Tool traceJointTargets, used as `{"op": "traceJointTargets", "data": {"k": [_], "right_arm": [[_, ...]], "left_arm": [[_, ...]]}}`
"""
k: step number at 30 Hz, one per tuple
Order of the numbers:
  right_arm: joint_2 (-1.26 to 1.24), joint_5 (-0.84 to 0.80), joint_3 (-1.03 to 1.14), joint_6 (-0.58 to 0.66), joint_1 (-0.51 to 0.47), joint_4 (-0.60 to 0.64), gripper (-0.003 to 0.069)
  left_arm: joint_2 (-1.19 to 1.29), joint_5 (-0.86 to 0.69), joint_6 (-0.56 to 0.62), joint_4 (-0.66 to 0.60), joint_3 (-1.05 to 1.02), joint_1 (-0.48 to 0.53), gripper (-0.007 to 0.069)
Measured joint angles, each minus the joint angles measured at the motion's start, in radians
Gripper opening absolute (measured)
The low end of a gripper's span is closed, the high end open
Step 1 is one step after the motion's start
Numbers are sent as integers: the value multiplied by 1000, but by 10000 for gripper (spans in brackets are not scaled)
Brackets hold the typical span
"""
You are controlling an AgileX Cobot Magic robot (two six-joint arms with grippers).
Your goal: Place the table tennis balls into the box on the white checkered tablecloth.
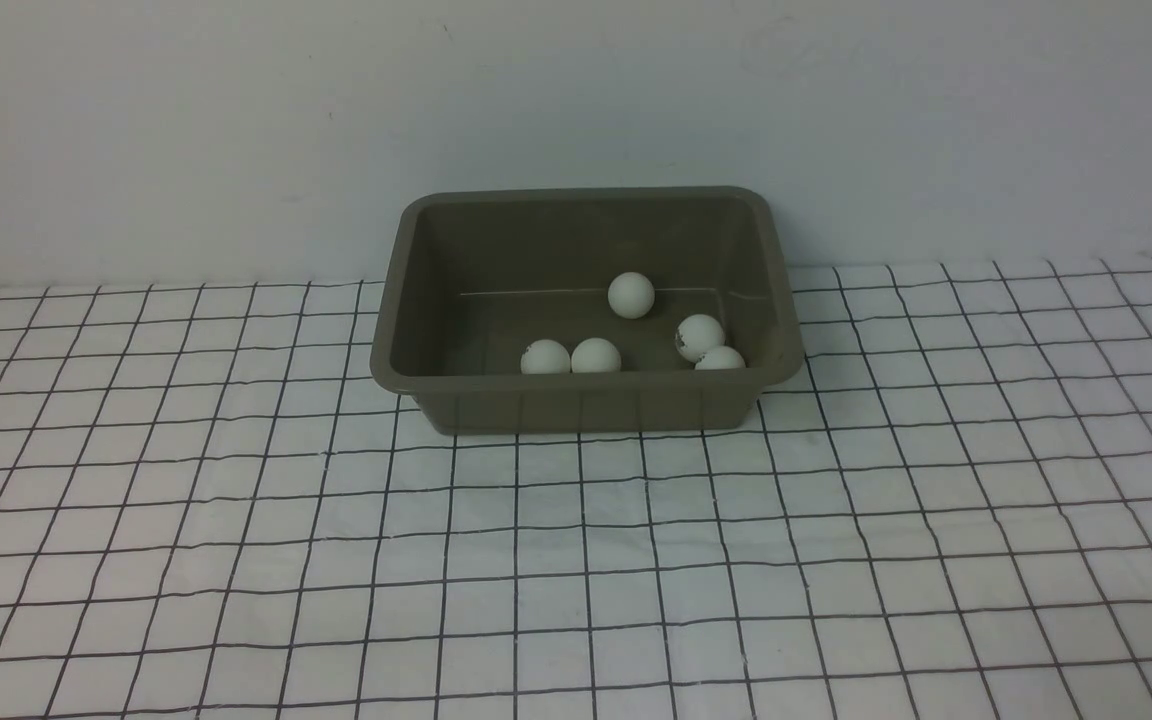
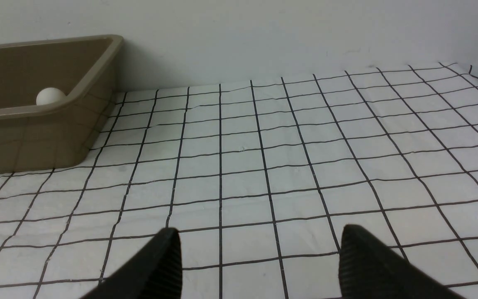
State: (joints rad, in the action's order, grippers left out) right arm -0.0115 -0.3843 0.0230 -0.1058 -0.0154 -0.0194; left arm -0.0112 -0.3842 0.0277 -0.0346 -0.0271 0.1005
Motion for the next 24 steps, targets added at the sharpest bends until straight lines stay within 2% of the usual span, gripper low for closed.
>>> {"op": "traceJointTargets", "data": {"k": [24], "right_arm": [[0,0,0,-13,0,0,461]], "left_arm": [[0,0,0,0,0,0,268]]}}
